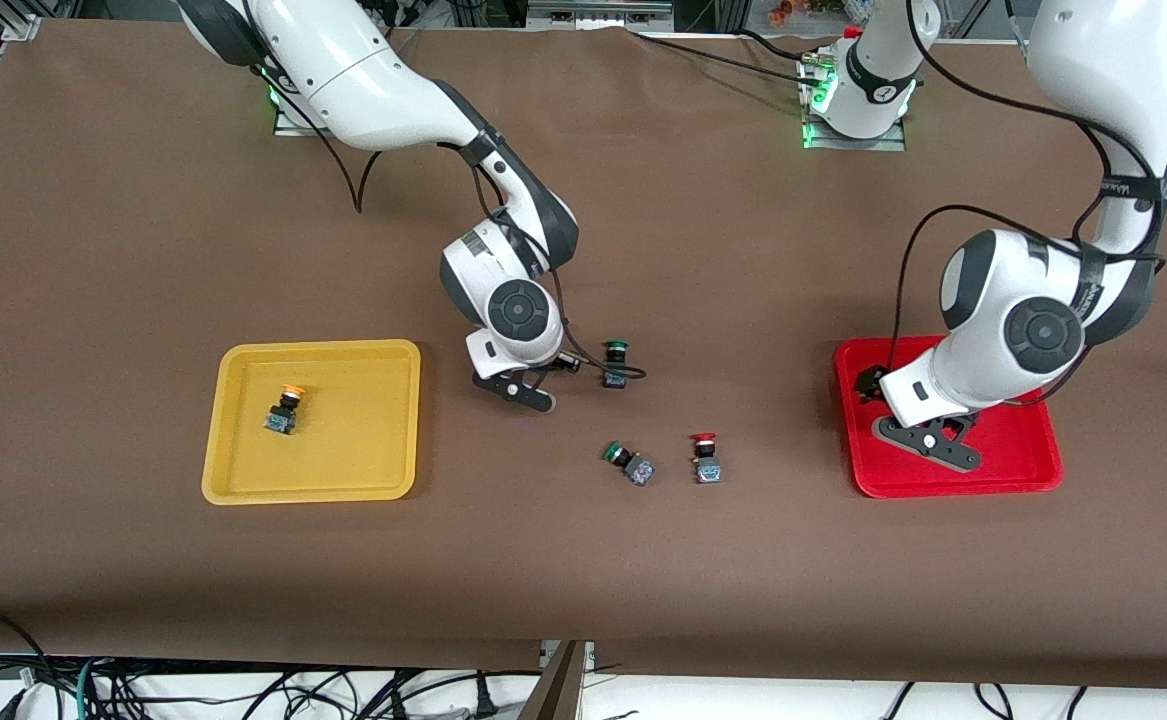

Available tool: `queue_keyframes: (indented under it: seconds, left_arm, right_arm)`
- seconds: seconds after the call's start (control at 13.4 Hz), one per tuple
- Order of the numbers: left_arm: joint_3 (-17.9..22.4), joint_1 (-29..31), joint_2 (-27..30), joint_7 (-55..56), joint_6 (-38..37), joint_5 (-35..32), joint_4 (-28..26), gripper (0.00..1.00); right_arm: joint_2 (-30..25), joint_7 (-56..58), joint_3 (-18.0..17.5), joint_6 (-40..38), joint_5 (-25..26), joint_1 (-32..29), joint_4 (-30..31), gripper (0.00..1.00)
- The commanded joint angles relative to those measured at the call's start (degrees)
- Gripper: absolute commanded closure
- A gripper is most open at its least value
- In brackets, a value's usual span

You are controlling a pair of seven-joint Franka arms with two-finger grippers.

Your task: Place red and yellow buttons in trays

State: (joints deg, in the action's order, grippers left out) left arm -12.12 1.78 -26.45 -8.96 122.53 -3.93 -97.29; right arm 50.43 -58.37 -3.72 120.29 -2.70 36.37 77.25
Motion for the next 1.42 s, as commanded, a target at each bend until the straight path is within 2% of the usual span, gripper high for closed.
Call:
queue_keyframes:
  seconds: [0.0, 0.15, 0.3, 0.52, 0.75, 0.9, 0.97, 1.04, 1.12, 1.19, 1.27, 1.34]
  left_arm:
    - [0.1, -3.3, -6.0, 5.2, -0.5, 6.7, 7.0, 0.00]
    - [0.3, -8.1, -11.9, 10.6, 1.7, 6.8, 13.7, 0.00]
    - [0.8, -12.4, -17.4, 22.0, 6.4, 6.0, 18.1, 0.00]
    - [1.0, -15.5, -21.8, 25.4, 14.8, 2.5, 17.5, 0.00]
    - [1.0, -16.8, -24.3, 26.5, 17.5, 2.2, 17.1, 0.00]
    - [1.2, -16.6, -24.3, 26.4, 17.6, 1.3, 16.5, 0.00]
    - [1.2, -16.5, -24.2, 26.4, 17.6, 0.2, 16.5, 0.10]
    - [1.2, -16.5, -24.4, 26.4, 17.6, 0.1, 16.4, 0.37]
    - [1.2, -16.4, -24.7, 26.5, 17.6, 0.1, 16.4, 0.55]
    - [1.2, -16.2, -24.7, 26.4, 17.5, 0.0, 16.4, 0.75]
    - [1.1, -16.2, -24.6, 26.4, 17.5, 0.0, 16.4, 0.87]
    - [1.1, -16.1, -24.5, 25.9, 17.5, 0.0, 16.4, 0.98]
  right_arm:
    - [-0.4, 0.3, 0.4, 0.7, -0.8, 0.1, 0.5, 1.00]
    - [-1.4, 1.8, 0.8, -0.2, -0.9, -1.2, 0.0, 1.00]
    - [-3.8, 7.1, 0.7, -3.3, -0.9, -6.2, -0.3, 1.00]
    - [-5.3, 20.8, 0.7, -8.7, -0.8, -15.3, -0.7, 1.00]
    - [-5.8, 31.5, 1.4, -11.0, 0.0, -21.3, -0.4, 1.00]
    - [-5.3, 33.3, 1.4, -11.4, -0.5, -24.2, -0.1, 1.00]
    - [-5.1, 33.2, 1.5, -11.4, -0.4, -24.7, 0.3, 1.00]
    - [-4.6, 33.2, 1.5, -11.1, -0.2, -24.9, 0.4, 1.00]
    - [-4.1, 33.2, 1.5, -10.7, -0.1, -25.2, 0.9, 1.00]
    - [-3.9, 33.2, 1.5, -10.5, 0.0, -25.5, 1.1, 0.89]
    - [-3.9, 33.5, 1.5, -10.6, 0.0, -26.0, 0.9, 0.28]
    - [-4.2, 33.9, 1.4, -10.8, -0.5, -26.9, 0.7, 0.00]
